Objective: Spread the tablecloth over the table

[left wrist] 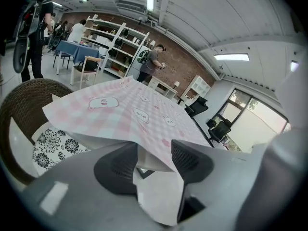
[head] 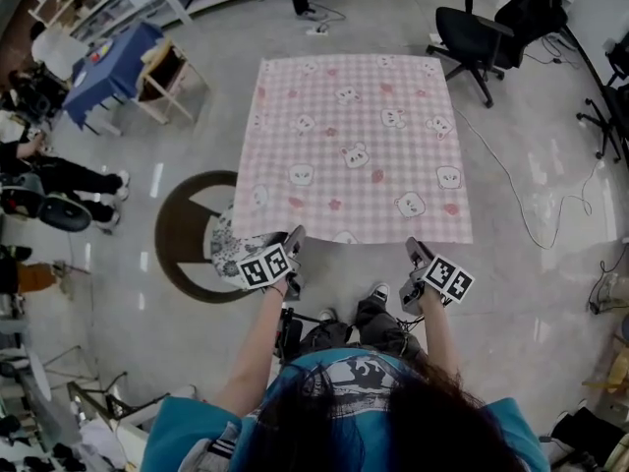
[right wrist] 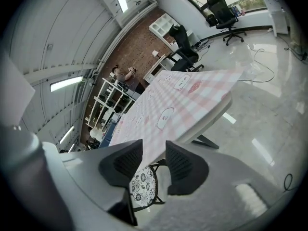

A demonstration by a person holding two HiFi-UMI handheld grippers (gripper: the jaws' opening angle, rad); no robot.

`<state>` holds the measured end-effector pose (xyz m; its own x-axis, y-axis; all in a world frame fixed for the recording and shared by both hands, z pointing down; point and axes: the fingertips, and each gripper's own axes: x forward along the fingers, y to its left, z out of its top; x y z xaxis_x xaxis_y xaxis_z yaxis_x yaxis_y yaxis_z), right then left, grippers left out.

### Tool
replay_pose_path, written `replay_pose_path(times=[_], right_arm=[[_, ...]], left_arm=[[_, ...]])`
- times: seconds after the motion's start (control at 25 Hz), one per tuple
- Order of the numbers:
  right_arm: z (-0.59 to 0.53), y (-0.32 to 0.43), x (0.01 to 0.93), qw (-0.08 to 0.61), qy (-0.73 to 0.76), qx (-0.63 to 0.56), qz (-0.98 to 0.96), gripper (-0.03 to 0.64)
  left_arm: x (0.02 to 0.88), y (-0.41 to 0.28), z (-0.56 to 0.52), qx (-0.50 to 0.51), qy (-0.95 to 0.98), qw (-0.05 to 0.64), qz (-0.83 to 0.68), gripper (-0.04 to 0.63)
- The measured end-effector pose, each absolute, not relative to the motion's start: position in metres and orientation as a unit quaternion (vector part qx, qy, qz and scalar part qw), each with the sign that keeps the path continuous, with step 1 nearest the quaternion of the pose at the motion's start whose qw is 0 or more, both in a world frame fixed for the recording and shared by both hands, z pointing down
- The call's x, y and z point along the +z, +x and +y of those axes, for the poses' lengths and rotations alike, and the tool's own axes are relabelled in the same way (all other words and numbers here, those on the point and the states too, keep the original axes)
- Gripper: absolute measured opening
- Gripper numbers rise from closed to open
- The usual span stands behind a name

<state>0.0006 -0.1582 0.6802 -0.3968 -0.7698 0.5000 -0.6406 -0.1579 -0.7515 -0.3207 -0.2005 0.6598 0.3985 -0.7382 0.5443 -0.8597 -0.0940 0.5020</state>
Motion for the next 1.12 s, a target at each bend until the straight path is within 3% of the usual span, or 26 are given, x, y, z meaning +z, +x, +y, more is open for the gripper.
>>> replay_pose_path(times=[0.2, 0.68, 0.76, 0.96, 1.12], right_arm=[[-0.151, -0.019, 0.647, 0.071, -0.548, -0.505, 0.663, 0.149], [-0.119, -0.096, 0.590, 0.074, -0.519, -0.426, 0.737, 0.120], [-0.113, -0.105, 0.583, 0.069, -0.515, -0.412, 0.749, 0.120], [-0.102, -0.136, 0.556, 0.045, -0.484, -0.380, 0.787, 0.115], [-0.094, -0.164, 0.531, 0.033, -0.461, -0.346, 0.816, 0.112]], left_arm=[[0.642, -0.314, -0.192, 0.056, 0.756, 0.402, -0.514, 0.221], [0.584, -0.299, -0.155, -0.003, 0.851, 0.331, -0.408, 0.179], [0.575, -0.300, -0.148, 0.003, 0.869, 0.297, -0.395, 0.175], [0.552, -0.304, -0.137, 0.076, 0.917, 0.139, -0.366, 0.161], [0.520, -0.316, -0.123, 0.058, 0.932, 0.087, -0.347, 0.155]])
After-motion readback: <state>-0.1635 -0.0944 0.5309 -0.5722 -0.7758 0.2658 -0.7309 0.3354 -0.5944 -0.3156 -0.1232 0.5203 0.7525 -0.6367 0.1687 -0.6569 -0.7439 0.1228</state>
